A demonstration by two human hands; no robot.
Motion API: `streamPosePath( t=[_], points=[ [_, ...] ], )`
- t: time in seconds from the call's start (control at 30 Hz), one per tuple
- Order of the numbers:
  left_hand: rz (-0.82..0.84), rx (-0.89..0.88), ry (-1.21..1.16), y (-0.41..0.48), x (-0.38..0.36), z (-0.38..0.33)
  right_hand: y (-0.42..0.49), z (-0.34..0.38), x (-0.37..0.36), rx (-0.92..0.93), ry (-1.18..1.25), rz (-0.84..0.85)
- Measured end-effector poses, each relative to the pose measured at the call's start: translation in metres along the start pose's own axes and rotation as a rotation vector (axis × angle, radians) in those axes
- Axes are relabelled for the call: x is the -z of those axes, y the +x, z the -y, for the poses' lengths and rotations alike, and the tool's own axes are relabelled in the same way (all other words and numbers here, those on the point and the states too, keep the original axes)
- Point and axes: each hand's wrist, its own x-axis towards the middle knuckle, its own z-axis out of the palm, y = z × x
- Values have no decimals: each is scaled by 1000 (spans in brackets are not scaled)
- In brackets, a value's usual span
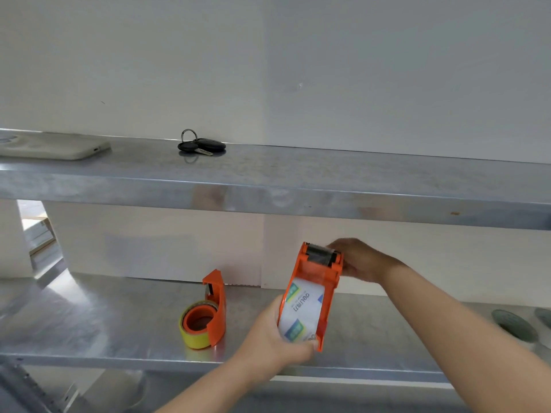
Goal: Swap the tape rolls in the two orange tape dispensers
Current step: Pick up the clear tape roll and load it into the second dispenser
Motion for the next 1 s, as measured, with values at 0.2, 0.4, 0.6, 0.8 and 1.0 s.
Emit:
streamPosePath(
  t=[0.2,0.4,0.6,0.8,1.0],
  points=[
    [-10,19,-87,2,7,-3,-1,-32,-12,-74,212,175],
    [-87,53,-287,14,4,-1,-3,-49,-32,-107,435,204],
    [-171,87,-599,36,12,-1,-20,-60,-41,-38,668,213],
    [-180,133,-740,42,4,7,-7,-60,-61,12,605,99],
    [-461,405,-391,53,0,43,15,-85,-62,-66,477,-62]
  ],
)
